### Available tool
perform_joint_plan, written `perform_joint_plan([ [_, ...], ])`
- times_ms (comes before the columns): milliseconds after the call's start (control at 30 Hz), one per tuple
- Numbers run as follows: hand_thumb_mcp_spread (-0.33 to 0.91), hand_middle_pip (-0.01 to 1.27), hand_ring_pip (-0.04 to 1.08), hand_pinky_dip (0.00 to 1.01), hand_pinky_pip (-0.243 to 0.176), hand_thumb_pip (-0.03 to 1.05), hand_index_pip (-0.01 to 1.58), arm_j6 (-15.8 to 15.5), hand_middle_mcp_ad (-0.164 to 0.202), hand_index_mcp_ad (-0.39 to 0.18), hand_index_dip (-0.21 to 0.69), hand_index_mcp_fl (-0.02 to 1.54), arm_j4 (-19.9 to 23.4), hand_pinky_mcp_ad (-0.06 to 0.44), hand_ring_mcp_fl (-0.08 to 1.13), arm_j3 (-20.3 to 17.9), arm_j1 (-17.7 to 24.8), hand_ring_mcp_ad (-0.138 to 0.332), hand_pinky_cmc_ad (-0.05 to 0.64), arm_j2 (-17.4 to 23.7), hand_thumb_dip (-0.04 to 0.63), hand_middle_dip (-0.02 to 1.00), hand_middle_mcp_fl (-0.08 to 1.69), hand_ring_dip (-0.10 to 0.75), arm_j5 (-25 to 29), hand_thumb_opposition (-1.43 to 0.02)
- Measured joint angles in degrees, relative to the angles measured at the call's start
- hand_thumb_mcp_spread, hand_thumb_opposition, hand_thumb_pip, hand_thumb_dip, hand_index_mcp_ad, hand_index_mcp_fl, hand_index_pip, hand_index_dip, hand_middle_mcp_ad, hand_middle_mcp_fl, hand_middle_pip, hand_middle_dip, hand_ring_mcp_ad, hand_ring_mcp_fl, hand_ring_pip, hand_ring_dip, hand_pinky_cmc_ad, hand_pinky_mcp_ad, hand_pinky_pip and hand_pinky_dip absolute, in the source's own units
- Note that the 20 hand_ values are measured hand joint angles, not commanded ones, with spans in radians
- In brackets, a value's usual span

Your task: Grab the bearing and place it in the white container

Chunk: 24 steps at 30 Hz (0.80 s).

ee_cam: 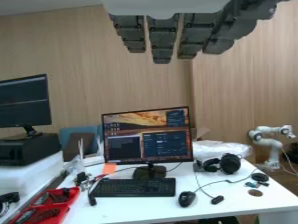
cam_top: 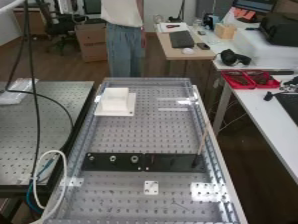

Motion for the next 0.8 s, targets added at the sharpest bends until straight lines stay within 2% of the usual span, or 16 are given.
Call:
perform_joint_plan([
  [133, 0.01, 0.02, 0.01, 0.02, -0.012, 0.01, 0.01, 0.1, 0.058, 0.021, 0.019, 0.01, 0.1, 0.037, 0.02, -0.2, 0.0, 0.072, 0.028, 0.1, 0.01, 0.02, 0.08, 0.01, 0.1, 0.0],
  [200, 0.06, 0.02, 0.02, 0.02, -0.012, 0.09, 0.01, 0.1, 0.061, 0.023, 0.019, 0.01, 0.1, 0.047, 0.02, -0.3, 0.0, 0.072, 0.037, 0.1, 0.017, 0.02, 0.07, 0.009, 0.1, -0.09],
  [233, 0.1, 0.04, 0.02, 0.03, -0.012, 0.13, 0.01, 0.1, 0.058, 0.024, 0.019, 0.01, 0.1, 0.049, 0.02, -0.3, 0.0, 0.063, 0.051, 0.1, 0.017, 0.02, 0.07, 0.005, 0.1, -0.19],
  [267, 0.13, 0.05, 0.02, 0.04, -0.023, 0.13, 0.02, 0.2, 0.061, 0.024, 0.019, 0.01, 0.1, 0.068, 0.02, -0.4, 0.0, 0.075, 0.084, 0.2, 0.017, 0.03, 0.07, -0.007, 0.2, -0.26],
  [300, 0.16, 0.07, 0.04, 0.05, -0.024, 0.13, 0.02, 0.2, 0.056, 0.031, 0.016, 0.01, 0.1, 0.084, 0.02, -0.4, 0.0, 0.091, 0.098, 0.2, 0.017, 0.03, 0.08, -0.009, 0.2, -0.32],
  [333, 0.17, 0.08, 0.06, 0.06, -0.033, 0.13, 0.02, 0.3, 0.061, 0.033, 0.016, 0.01, 0.2, 0.099, 0.02, -0.4, 0.0, 0.126, 0.131, 0.2, 0.017, 0.03, 0.07, -0.01, 0.2, -0.41],
  [433, 0.18, 0.1, 0.05, 0.08, -0.058, 0.13, 0.04, 0.3, 0.061, 0.051, 0.016, 0.01, 0.3, 0.148, 0.02, -0.5, -0.1, 0.173, 0.197, 0.3, 0.016, 0.03, 0.07, -0.024, 0.1, -0.53],
  [567, 0.19, 0.11, 0.08, 0.1, -0.08, 0.13, 0.05, 0.3, 0.061, 0.061, 0.016, 0.01, 0.6, 0.185, 0.02, -0.8, -0.1, 0.201, 0.265, 0.4, 0.014, 0.03, 0.07, -0.035, 0.1, -0.6],
  [633, 0.2, 0.12, 0.08, 0.1, -0.091, 0.13, 0.06, -0.1, 0.073, 0.061, 0.016, 0.01, 1.5, 0.185, 0.02, -1.6, -0.1, 0.216, 0.284, 0.5, 0.012, 0.03, 0.08, -0.035, 0.6, -0.62],
  [800, 0.21, 0.13, 0.09, 0.12, -0.106, 0.13, 0.05, -0.4, 0.087, 0.075, 0.016, 0.02, 4.5, 0.201, 0.03, -4.5, -0.2, 0.222, 0.295, 0.7, 0.017, 0.03, 0.07, -0.037, 1.8, -0.65],
])
